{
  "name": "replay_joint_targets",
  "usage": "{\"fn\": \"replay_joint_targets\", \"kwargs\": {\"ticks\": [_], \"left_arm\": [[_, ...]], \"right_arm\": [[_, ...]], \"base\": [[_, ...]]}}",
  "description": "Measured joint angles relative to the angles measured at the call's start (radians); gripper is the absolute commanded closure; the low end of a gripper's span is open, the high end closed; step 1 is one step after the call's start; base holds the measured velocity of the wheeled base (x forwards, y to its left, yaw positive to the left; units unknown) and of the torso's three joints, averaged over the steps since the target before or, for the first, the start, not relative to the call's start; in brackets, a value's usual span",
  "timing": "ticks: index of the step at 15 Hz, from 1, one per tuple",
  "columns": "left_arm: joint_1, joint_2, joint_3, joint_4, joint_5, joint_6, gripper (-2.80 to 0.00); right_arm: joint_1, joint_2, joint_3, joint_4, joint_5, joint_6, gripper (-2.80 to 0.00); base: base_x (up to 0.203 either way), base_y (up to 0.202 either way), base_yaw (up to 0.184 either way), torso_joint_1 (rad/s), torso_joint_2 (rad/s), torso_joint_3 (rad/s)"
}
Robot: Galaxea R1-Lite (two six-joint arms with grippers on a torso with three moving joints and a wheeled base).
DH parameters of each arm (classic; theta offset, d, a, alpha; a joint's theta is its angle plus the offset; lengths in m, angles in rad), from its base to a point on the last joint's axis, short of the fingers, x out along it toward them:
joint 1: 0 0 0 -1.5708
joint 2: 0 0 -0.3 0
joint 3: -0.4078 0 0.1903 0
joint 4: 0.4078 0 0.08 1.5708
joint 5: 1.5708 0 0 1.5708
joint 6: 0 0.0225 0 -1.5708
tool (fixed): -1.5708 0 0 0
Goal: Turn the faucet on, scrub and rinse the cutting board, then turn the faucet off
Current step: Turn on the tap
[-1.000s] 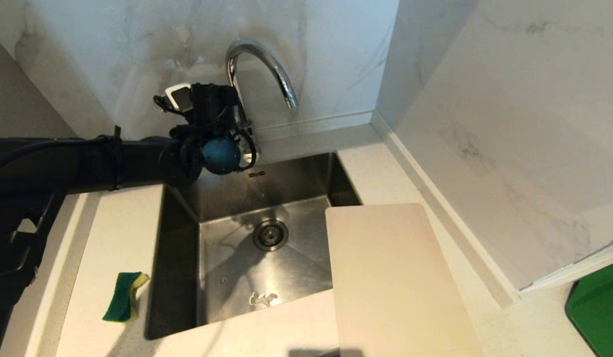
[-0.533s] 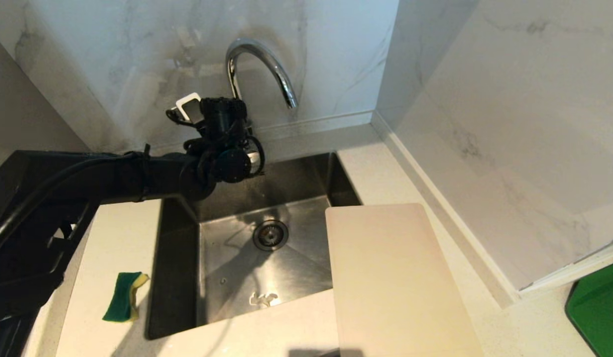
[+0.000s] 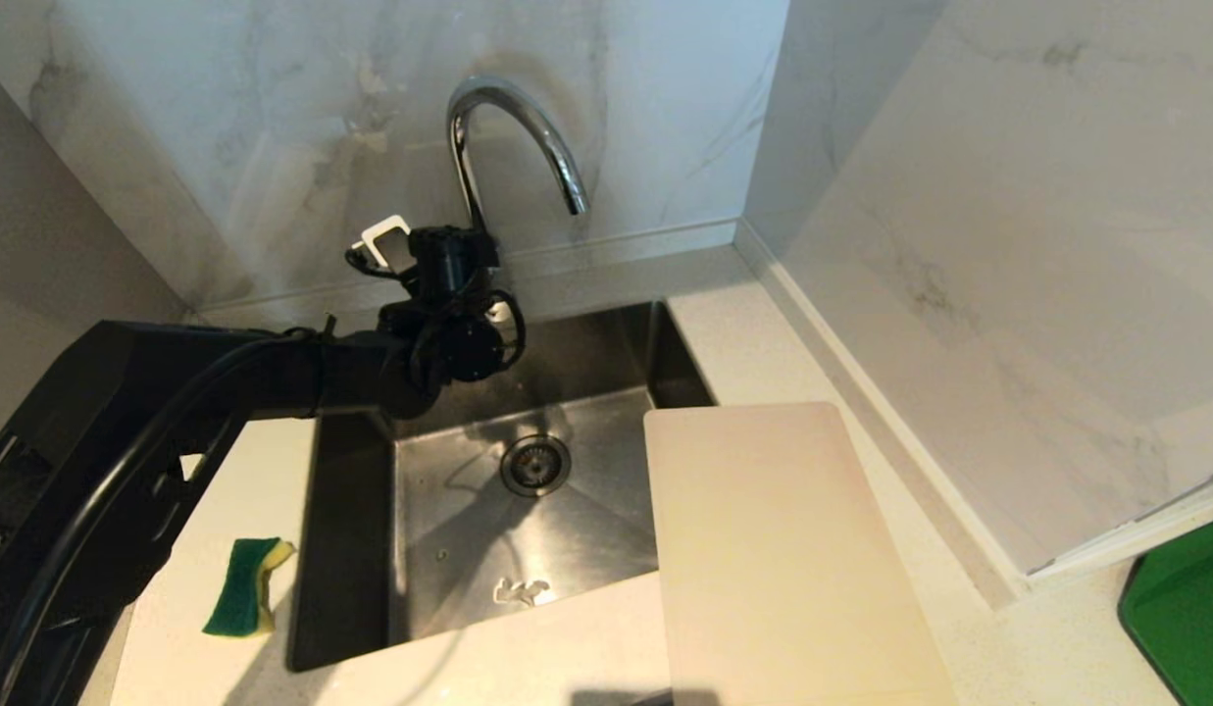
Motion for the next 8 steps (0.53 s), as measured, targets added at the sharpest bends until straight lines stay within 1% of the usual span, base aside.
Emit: {"fn": "replay_joint_targets", "kwargs": {"ticks": [8], "left_arm": [[0.037,0.037,-0.002,-0.042,-0.003,0.001,-2.8]], "right_arm": [[0.0,0.0,0.0,0.0,0.0,0.0,0.0]], "base": [[0.0,0.0,0.0,0.0,0.0,0.0]]}}
